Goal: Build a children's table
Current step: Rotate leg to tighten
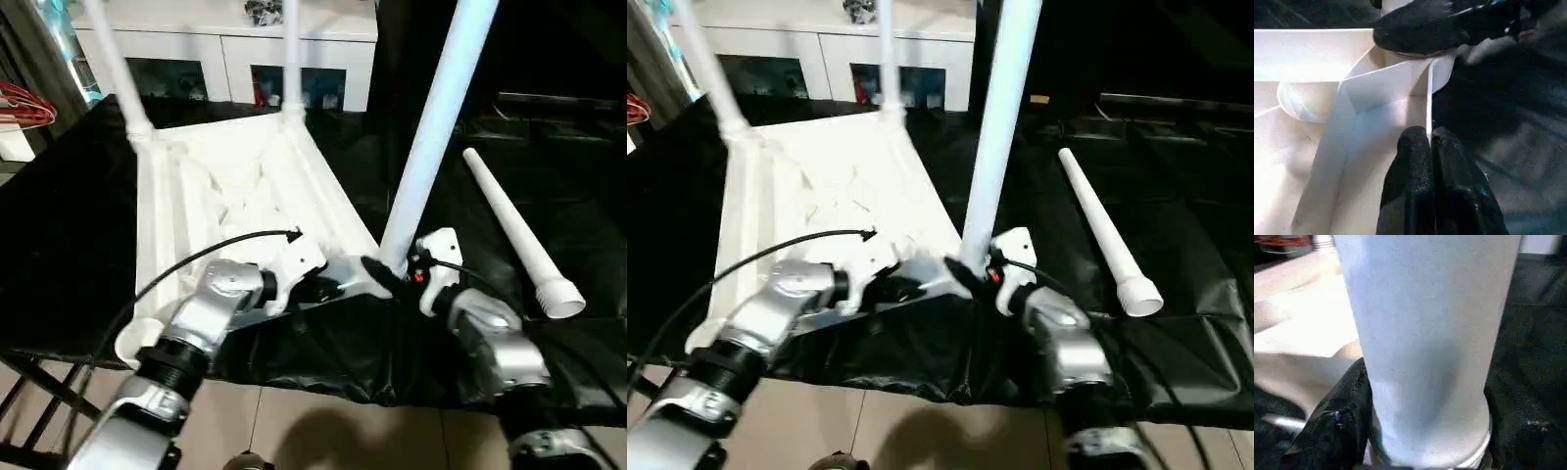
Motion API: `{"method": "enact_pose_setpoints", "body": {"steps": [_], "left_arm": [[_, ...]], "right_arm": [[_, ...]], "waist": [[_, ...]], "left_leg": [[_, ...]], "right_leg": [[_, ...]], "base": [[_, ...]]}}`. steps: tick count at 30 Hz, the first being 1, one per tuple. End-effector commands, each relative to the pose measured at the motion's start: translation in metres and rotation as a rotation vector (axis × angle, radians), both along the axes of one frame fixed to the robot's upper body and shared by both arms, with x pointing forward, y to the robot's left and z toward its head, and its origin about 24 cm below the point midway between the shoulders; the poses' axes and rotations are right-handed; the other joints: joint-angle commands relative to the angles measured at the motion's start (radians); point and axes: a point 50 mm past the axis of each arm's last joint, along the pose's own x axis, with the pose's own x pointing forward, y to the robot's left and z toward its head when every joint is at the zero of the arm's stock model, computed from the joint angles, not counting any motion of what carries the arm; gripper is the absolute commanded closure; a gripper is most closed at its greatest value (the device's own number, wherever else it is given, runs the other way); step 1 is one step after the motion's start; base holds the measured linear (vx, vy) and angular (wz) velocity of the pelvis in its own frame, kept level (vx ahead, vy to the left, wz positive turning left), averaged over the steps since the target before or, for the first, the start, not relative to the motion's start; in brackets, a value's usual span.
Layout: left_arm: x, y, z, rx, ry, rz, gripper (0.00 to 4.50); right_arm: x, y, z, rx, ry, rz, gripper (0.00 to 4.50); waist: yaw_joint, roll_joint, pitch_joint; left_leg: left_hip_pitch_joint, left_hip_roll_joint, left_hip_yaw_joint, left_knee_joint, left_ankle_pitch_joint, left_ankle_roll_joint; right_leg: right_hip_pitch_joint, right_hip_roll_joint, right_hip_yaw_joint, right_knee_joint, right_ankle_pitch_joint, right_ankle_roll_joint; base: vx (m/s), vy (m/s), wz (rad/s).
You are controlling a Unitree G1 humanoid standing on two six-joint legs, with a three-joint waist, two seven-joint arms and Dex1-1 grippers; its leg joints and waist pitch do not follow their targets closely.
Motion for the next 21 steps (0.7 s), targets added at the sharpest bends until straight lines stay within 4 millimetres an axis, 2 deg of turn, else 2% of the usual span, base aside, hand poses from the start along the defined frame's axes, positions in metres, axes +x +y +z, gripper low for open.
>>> {"method": "enact_pose_setpoints", "body": {"steps": [1, 2, 3, 5, 7, 9, 15, 17, 19, 20, 21], "left_arm": [[-0.006, -0.029, 0.014, -0.091, -0.037, -0.071, 4.50], [-0.006, -0.030, 0.014, -0.090, -0.037, -0.077, 4.50], [-0.007, -0.029, 0.014, -0.087, -0.034, -0.082, 4.50], [-0.007, -0.028, 0.014, -0.084, -0.031, -0.085, 4.50], [-0.007, -0.026, 0.014, -0.080, -0.028, -0.089, 4.50], [-0.008, -0.020, 0.014, -0.072, -0.025, -0.105, 4.50], [-0.014, -0.005, 0.017, -0.077, -0.022, -0.212, 4.50], [-0.017, 0.000, 0.018, -0.069, -0.013, -0.263, 4.50], [-0.017, 0.007, 0.018, -0.042, -0.005, -0.298, 4.50], [-0.017, 0.008, 0.018, -0.040, -0.004, -0.300, 4.50], [-0.017, 0.013, 0.018, -0.019, 0.000, -0.327, 4.50]], "right_arm": [[-0.009, 0.032, -0.014, -0.020, 0.049, 0.103, 1.83], [-0.009, 0.032, -0.014, -0.009, 0.050, 0.104, 1.83], [-0.008, 0.031, -0.013, 0.001, 0.049, 0.098, 1.48], [-0.007, 0.029, -0.012, 0.014, 0.049, 0.095, 1.13], [-0.006, 0.026, -0.010, 0.014, 0.042, 0.100, 1.09], [-0.005, 0.019, -0.007, -0.008, 0.025, 0.129, 0.82], [-0.018, 0.011, 0.004, -0.012, 0.019, 0.435, 0.82], [-0.024, 0.009, 0.008, -0.019, 0.023, 0.546, 0.82], [-0.030, 0.006, 0.011, -0.042, 0.033, 0.653, 0.82], [-0.031, 0.006, 0.011, -0.044, 0.034, 0.662, 0.82], [-0.035, 0.003, 0.013, -0.063, 0.047, 0.743, 0.82]], "waist": [[-0.002, -0.009, -0.055], [-0.003, -0.007, -0.055], [-0.003, -0.008, -0.055], [-0.003, -0.007, -0.054], [-0.004, -0.006, -0.056], [-0.002, -0.005, -0.058], [0.005, -0.006, -0.067], [0.011, -0.007, -0.066], [0.016, -0.004, -0.065], [0.020, -0.005, -0.064], [0.021, -0.007, -0.062]], "left_leg": [[0.018, 0.045, -0.020, -0.081, -0.353, -0.005], [0.016, 0.045, -0.020, -0.081, -0.358, -0.002], [0.017, 0.044, -0.020, -0.081, -0.358, 0.001], [0.015, 0.044, -0.020, -0.082, -0.356, 0.005], [0.016, 0.045, -0.020, -0.083, -0.352, 0.006], [0.016, 0.046, -0.020, -0.082, -0.342, 0.010], [0.011, 0.047, -0.014, -0.071, -0.236, 0.064], [0.012, 0.048, -0.012, -0.068, -0.221, 0.077], [0.013, 0.050, -0.011, -0.068, -0.229, 0.080], [0.014, 0.051, -0.011, -0.069, -0.241, 0.075], [0.014, 0.051, -0.011, -0.071, -0.252, 0.074]], "right_leg": [[0.035, -0.066, 0.042, -0.094, -0.372, -0.159], [0.037, -0.065, 0.043, -0.094, -0.369, -0.155], [0.037, -0.065, 0.043, -0.095, -0.364, -0.154], [0.037, -0.063, 0.043, -0.094, -0.350, -0.155], [0.038, -0.062, 0.043, -0.093, -0.331, -0.160], [0.040, -0.063, 0.043, -0.090, -0.307, -0.167], [0.051, -0.059, 0.040, -0.074, -0.131, -0.213], [0.052, -0.056, 0.038, -0.070, -0.115, -0.224], [0.049, -0.057, 0.038, -0.072, -0.138, -0.229], [0.050, -0.059, 0.038, -0.074, -0.165, -0.226], [0.049, -0.058, 0.038, -0.077, -0.184, -0.224]], "base": [[0.000, 0.000, 0.00], [0.000, 0.000, 0.00], [0.000, 0.000, 0.00], [0.000, 0.000, 0.00], [0.000, 0.000, 0.00], [0.000, 0.000, 0.00], [0.000, 0.000, 0.00], [0.000, 0.000, 0.00], [0.000, 0.000, 0.00], [0.000, 0.000, 0.00], [0.000, 0.000, 0.00]]}}
